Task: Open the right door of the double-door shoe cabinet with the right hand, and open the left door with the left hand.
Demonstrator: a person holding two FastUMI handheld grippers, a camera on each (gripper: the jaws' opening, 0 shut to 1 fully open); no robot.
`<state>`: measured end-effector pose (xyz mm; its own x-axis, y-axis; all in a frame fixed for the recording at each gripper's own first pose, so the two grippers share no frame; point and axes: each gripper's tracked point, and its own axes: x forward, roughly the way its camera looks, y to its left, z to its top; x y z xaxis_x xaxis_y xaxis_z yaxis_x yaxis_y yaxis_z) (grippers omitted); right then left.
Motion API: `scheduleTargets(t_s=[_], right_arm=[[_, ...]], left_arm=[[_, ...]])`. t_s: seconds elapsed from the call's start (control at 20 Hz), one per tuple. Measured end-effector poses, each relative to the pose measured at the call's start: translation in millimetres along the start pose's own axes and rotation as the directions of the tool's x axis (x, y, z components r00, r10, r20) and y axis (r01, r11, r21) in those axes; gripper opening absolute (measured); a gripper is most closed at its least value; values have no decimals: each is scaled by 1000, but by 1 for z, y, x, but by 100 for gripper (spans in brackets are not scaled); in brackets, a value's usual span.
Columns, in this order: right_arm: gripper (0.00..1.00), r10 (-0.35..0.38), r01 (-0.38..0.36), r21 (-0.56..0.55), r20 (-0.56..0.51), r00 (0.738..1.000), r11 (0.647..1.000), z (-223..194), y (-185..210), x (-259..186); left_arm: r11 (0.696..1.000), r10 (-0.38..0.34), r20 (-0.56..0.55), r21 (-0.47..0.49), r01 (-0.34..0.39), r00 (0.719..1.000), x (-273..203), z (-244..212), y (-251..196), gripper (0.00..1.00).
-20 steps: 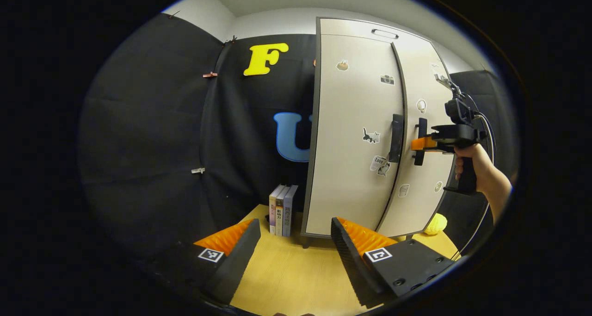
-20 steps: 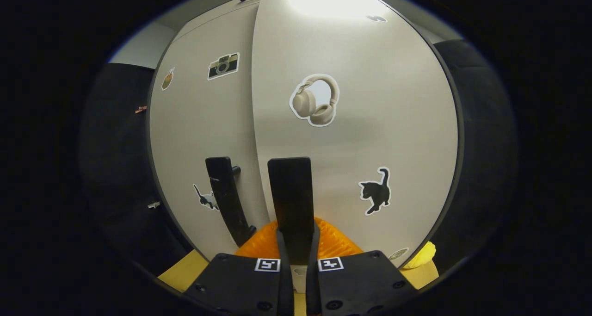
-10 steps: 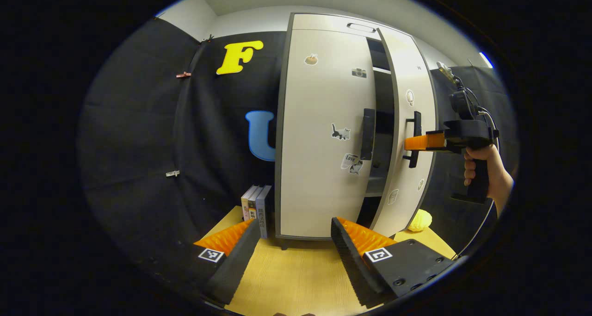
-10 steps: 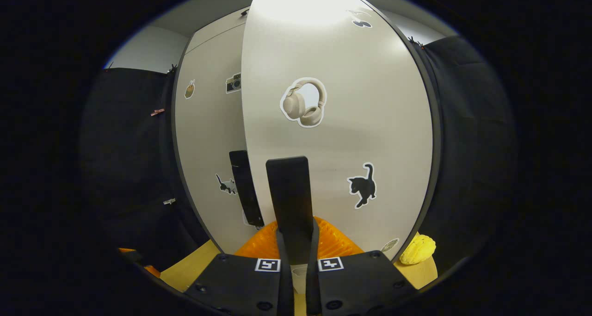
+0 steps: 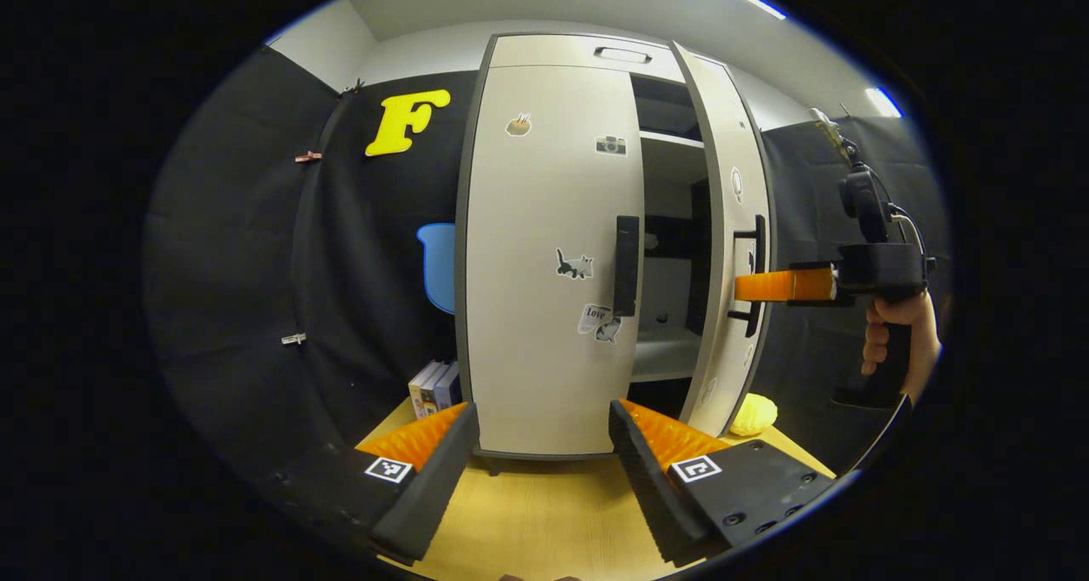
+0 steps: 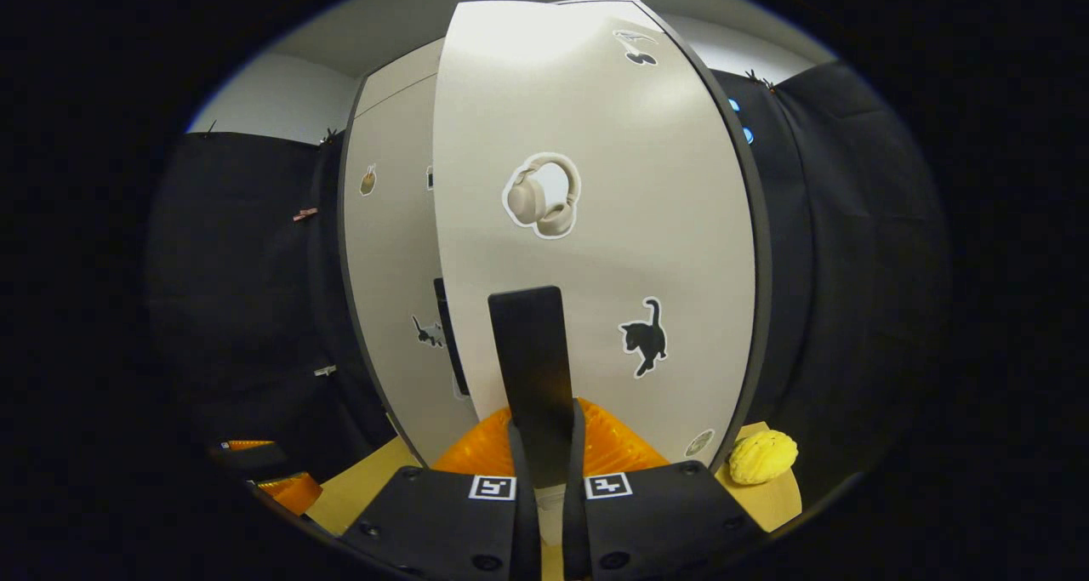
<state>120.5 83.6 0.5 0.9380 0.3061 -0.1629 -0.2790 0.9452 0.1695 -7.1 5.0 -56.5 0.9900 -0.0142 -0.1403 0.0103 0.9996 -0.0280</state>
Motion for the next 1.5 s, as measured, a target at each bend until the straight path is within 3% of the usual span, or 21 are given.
scheduleTargets(t_s=[0.5, 1.3, 1.5], right_arm=[[14, -10, 10, -4, -17, 1000, 1000, 1, -23, -31], [13, -174, 174, 8, -36, 984, 985, 5, -81, -64], [12, -255, 255, 22, -20, 967, 967, 9, -107, -65]], left_arm=[[999, -31, -24, -39, 30, 999, 8, -6, -28, 95], [995, -74, -78, -66, 68, 994, 21, -26, -51, 95], [994, -85, -82, -69, 80, 993, 24, -27, -57, 95]])
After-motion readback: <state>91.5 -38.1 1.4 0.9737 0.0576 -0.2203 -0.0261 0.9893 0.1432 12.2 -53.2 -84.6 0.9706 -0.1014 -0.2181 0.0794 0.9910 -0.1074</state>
